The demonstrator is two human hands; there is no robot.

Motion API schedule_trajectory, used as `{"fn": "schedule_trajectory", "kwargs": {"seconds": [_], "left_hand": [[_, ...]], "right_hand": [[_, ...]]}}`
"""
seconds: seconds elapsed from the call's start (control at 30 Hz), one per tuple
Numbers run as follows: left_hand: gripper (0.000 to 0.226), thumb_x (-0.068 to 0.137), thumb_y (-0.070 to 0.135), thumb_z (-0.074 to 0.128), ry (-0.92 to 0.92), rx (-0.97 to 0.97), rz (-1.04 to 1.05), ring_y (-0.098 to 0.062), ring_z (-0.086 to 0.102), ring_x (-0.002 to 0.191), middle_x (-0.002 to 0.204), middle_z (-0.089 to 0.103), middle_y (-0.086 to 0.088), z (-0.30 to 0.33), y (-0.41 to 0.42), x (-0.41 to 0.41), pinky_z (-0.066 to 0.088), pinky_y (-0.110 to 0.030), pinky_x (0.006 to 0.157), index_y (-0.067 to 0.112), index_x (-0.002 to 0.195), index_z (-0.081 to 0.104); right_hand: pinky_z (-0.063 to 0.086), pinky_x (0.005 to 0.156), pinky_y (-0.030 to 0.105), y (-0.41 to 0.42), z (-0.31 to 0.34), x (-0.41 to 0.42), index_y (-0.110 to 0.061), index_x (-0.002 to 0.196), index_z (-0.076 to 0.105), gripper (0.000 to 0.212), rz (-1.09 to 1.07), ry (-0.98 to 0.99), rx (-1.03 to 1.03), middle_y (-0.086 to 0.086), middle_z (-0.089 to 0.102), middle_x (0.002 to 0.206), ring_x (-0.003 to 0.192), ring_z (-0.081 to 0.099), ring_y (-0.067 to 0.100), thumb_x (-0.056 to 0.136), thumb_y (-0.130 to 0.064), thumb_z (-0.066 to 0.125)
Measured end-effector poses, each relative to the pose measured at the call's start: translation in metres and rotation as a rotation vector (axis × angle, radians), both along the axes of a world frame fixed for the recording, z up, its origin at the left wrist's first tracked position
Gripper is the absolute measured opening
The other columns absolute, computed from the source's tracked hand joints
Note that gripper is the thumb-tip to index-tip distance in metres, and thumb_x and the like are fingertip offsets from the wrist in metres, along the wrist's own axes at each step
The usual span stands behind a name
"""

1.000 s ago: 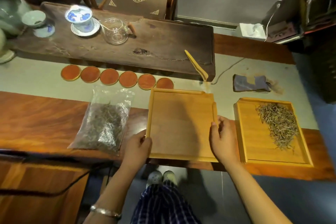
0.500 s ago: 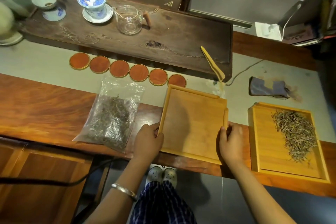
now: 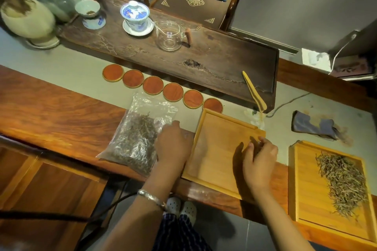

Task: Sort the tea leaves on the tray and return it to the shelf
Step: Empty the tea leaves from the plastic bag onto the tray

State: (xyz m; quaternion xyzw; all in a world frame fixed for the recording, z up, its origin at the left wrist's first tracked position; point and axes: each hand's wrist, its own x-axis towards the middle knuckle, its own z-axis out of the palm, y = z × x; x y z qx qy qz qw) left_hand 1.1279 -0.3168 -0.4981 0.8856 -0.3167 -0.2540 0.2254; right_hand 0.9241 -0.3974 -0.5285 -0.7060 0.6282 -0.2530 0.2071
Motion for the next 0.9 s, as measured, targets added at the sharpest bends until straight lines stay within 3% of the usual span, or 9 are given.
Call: {"fn": "schedule_trajectory", "kwargs": {"seconds": [0.1, 0.17, 0.27, 0.4, 0.6, 0.77, 0.9], "left_hand": [[0.05, 0.087, 0.025, 0.059, 0.037, -0.086, 0.137, -0.037, 0.057, 0.11, 0.119, 0.059, -0.019, 0.01, -0.005, 0.042, 0.049, -0.042, 0.087, 0.008, 0.133, 0.051], [0.051, 0.087, 0.024, 0.061, 0.022, -0.142, 0.203, -0.037, 0.056, 0.112, 0.121, 0.059, -0.021, 0.009, 0.002, 0.069, 0.049, -0.044, 0.092, 0.008, 0.134, 0.051], [0.052, 0.084, 0.026, 0.063, -0.048, -0.139, 0.223, -0.038, 0.053, 0.113, 0.121, 0.057, -0.021, -0.004, 0.024, 0.097, 0.045, -0.044, 0.094, 0.008, 0.131, 0.051], [0.085, 0.079, 0.056, 0.066, -0.122, -0.055, 0.149, -0.034, 0.041, 0.129, 0.142, 0.042, -0.015, -0.033, 0.054, 0.114, 0.033, -0.047, 0.109, 0.013, 0.145, 0.034], [0.12, 0.064, 0.077, 0.063, -0.087, 0.116, 0.086, -0.034, 0.014, 0.147, 0.161, 0.015, -0.014, -0.065, 0.063, 0.122, 0.009, -0.052, 0.119, 0.016, 0.154, 0.011], [0.109, 0.065, 0.071, 0.069, -0.197, 0.062, 0.111, -0.03, 0.032, 0.136, 0.146, 0.038, -0.009, -0.069, 0.063, 0.12, 0.023, -0.044, 0.115, 0.017, 0.149, 0.026], [0.094, 0.071, 0.063, 0.07, -0.169, 0.035, 0.065, -0.025, 0.043, 0.129, 0.135, 0.051, -0.004, -0.064, 0.06, 0.122, 0.022, -0.041, 0.115, 0.022, 0.147, 0.03]], "right_hand": [[0.038, 0.082, 0.018, -0.009, 0.015, 0.058, -0.013, 0.121, 0.05, 0.03, 0.174, -0.043, -0.034, 0.0, 0.047, 0.113, 0.096, 0.04, -0.002, 0.095, -0.027, 0.045], [0.033, 0.072, 0.012, -0.015, 0.019, 0.1, -0.015, 0.116, 0.051, 0.024, 0.32, -0.055, -0.022, -0.003, 0.046, 0.108, 0.091, 0.042, 0.001, 0.094, -0.023, 0.046], [0.036, 0.071, 0.02, -0.02, 0.013, 0.157, -0.014, 0.109, 0.053, 0.018, 0.556, 0.021, 0.048, -0.001, 0.047, 0.102, 0.089, 0.046, 0.01, 0.093, -0.02, 0.049], [0.041, 0.071, 0.03, -0.02, -0.001, 0.206, -0.012, 0.099, 0.053, 0.01, 0.786, 0.134, 0.114, 0.003, 0.052, 0.096, 0.087, 0.05, 0.018, 0.093, -0.017, 0.048], [0.045, 0.072, 0.035, -0.027, -0.014, 0.234, -0.005, 0.113, 0.053, 0.022, 0.899, 0.345, 0.072, 0.013, 0.048, 0.11, 0.086, 0.053, 0.026, 0.095, -0.018, 0.047], [0.051, 0.068, 0.046, -0.026, -0.02, 0.234, -0.006, 0.112, 0.052, 0.024, 0.938, 0.44, 0.037, 0.012, 0.052, 0.105, 0.084, 0.056, 0.03, 0.094, -0.022, 0.05], [0.045, 0.062, 0.038, -0.031, -0.019, 0.235, -0.007, 0.077, 0.058, 0.02, 0.956, 0.335, 0.044, 0.007, 0.06, 0.074, 0.069, 0.056, 0.025, 0.09, -0.021, 0.051]]}}
